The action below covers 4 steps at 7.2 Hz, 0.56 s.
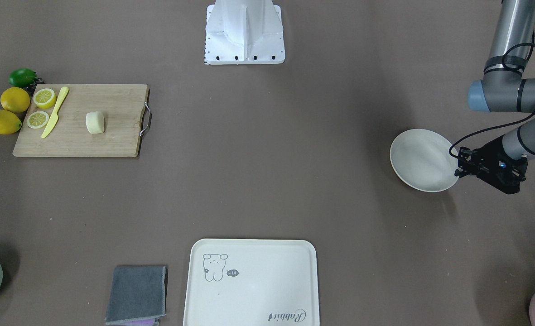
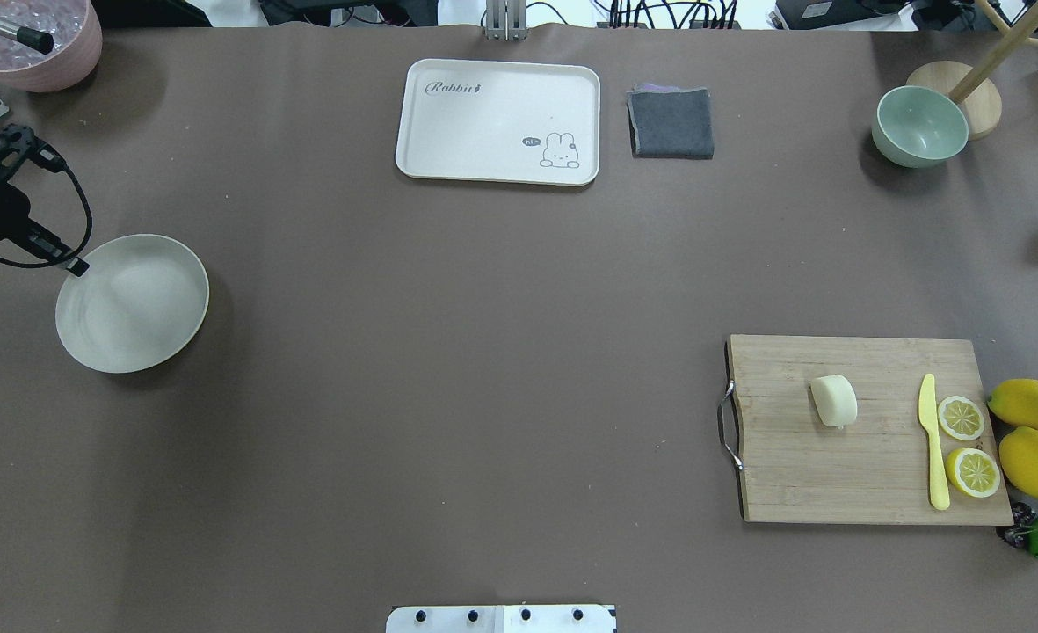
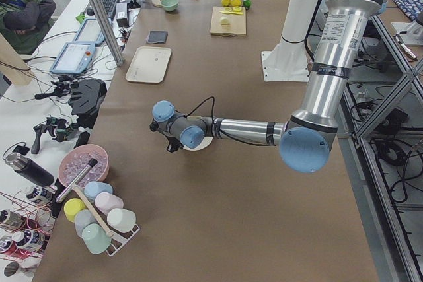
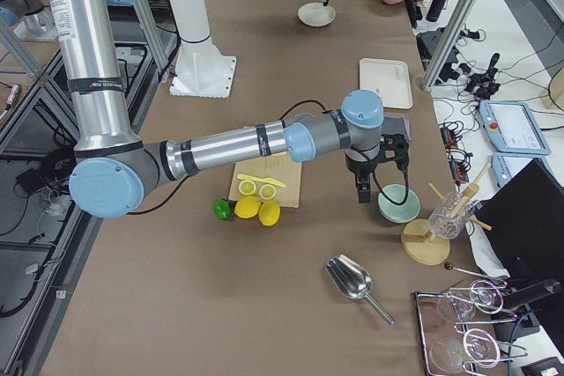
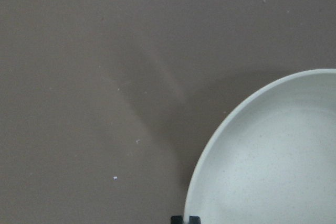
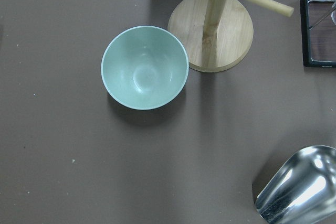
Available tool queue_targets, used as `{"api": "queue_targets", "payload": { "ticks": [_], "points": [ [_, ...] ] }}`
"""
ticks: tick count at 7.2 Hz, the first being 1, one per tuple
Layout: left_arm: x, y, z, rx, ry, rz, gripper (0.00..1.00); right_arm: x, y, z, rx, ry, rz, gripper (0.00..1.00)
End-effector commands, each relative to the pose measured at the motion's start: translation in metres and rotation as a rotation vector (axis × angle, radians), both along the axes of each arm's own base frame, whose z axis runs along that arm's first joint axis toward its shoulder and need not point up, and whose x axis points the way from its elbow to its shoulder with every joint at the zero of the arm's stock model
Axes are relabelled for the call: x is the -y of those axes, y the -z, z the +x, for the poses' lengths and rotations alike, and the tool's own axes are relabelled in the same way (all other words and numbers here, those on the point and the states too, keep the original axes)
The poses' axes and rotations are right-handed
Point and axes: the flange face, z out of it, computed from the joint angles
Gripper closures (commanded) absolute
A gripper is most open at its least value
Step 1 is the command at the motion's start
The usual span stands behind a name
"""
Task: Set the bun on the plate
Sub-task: 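Carry the white plate with the left gripper to the table centre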
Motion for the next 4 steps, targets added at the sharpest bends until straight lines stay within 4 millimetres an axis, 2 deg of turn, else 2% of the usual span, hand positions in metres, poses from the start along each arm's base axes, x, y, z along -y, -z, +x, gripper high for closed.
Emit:
{"api": "queue_targets", "payload": {
  "ticks": [1, 2, 3, 4],
  "points": [
    [0.009, 0.038, -0.007, -0.051, 0.008, 0.035, 1.0, 0.001, 0.003, 0.0, 0.005, 0.002, 0.003, 0.0],
    [0.022, 0.06, -0.014, -0.089, 0.034, 0.016, 1.0, 0.002, 0.003, -0.001, 0.005, 0.003, 0.002, 0.0],
    [0.032, 0.087, -0.011, -0.123, 0.059, -0.003, 1.0, 0.002, 0.004, -0.002, 0.009, 0.005, 0.003, 0.0],
    [0.052, 0.135, 0.0, -0.161, 0.106, -0.033, 1.0, 0.001, 0.005, -0.003, 0.021, 0.009, 0.002, 0.0]
  ]
}}
